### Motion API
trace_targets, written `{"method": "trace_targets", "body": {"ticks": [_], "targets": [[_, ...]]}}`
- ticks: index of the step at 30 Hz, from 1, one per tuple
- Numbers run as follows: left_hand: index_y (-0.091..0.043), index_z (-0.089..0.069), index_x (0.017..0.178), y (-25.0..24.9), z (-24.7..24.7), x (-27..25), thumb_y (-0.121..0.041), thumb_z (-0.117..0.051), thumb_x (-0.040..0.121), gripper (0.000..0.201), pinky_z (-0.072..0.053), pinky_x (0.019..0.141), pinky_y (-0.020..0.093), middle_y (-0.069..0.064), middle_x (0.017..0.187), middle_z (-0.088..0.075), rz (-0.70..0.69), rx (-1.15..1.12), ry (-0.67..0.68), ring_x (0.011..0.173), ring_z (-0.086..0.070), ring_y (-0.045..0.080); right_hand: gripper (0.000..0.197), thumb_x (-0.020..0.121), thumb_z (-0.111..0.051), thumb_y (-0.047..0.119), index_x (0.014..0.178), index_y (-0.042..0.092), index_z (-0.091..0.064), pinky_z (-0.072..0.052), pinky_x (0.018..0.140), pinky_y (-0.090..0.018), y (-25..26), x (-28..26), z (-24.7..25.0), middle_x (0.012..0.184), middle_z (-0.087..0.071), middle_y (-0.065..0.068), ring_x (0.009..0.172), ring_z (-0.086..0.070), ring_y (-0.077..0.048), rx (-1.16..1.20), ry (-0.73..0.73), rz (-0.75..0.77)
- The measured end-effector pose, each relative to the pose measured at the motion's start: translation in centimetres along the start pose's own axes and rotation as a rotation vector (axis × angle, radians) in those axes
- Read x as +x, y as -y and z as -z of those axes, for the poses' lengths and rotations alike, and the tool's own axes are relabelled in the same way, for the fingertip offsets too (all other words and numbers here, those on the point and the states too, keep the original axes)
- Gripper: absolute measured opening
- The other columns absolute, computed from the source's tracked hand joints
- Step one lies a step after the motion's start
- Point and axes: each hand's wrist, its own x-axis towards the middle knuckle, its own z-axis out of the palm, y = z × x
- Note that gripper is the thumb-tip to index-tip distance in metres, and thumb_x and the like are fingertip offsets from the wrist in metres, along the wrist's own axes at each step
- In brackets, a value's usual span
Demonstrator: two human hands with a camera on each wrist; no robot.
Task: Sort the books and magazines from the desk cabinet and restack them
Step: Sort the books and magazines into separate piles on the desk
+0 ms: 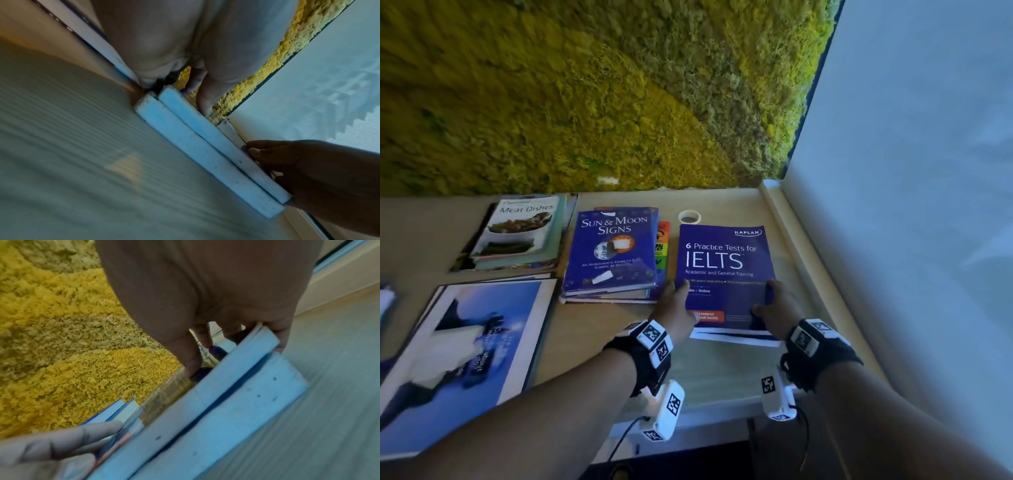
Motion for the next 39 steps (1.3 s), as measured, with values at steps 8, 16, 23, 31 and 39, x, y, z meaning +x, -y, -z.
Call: {"method": "trace_targets", "body": {"ticks": [8, 16, 23, 31, 39], "targets": [[-0.027, -0.05, 0.145, -0.2, 5.1, -3.3, -0.027, -0.062, 0.097, 0.05, -0.05, 0.102, 0.035, 0.003, 0.146, -0.05, -0.184, -0.063, -0.115, 0.128, -0.053, 0.017, 0.048, 0.096, -0.065, 0.036, 0.141, 0.024, -0.054, -0.043, 0.111, -0.041, 5.6, -2.0, 2.1, 0.149, -0.042, -0.007, 0.133, -0.05, -0.031, -0.124, -0.067, 0.167], [-0.02, -0.062, 0.133, 3.9, 19.5, 0.7, -0.024, -0.062, 0.096, 0.038, -0.049, 0.103, 0.044, 0.005, 0.131, -0.065, -0.026, -0.348, -0.486, 0.117, -0.062, 0.023, 0.074, 0.078, -0.053, 0.072, 0.126, 0.017, -0.062, -0.055, 0.095, -0.047, 16.5, -1.9, -4.9, 0.117, -0.073, -0.008, 0.108, -0.069, -0.031, 0.209, 0.163, 0.392], [-0.031, -0.044, 0.146, 12.8, 19.5, 6.1, -0.068, -0.079, 0.065, 0.095, -0.056, 0.09, 0.059, 0.007, 0.14, -0.059, 0.252, -0.802, -0.179, 0.105, -0.072, 0.033, 0.065, 0.072, -0.062, 0.077, 0.119, 0.033, -0.065, -0.057, 0.095, -0.048, 18.9, 2.3, -10.8, 0.11, -0.077, 0.006, 0.101, -0.074, -0.02, 0.461, 0.238, 0.225], [-0.04, -0.053, 0.126, 13.6, 18.3, 7.5, -0.047, -0.082, 0.076, 0.058, -0.062, 0.075, 0.049, 0.007, 0.112, -0.075, 0.114, -0.82, 0.032, 0.092, -0.076, 0.031, 0.09, 0.042, -0.083, 0.083, 0.115, 0.034, -0.065, -0.061, 0.088, -0.051, 17.9, 5.6, -16.1, 0.107, -0.079, 0.003, 0.095, -0.077, -0.026, 0.551, 0.285, 0.013], [-0.03, -0.054, 0.133, 14.8, 18.2, 6.7, -0.034, -0.086, 0.053, 0.086, -0.06, 0.063, 0.044, 0.012, 0.113, -0.074, 0.056, -1.026, -0.082, 0.089, -0.075, 0.037, 0.052, 0.073, -0.09, 0.029, 0.118, 0.019, -0.066, -0.06, 0.088, -0.058, 19.6, 0.8, -14.4, 0.109, -0.078, -0.009, 0.099, -0.076, -0.033, 0.797, 0.286, 0.02]]}}
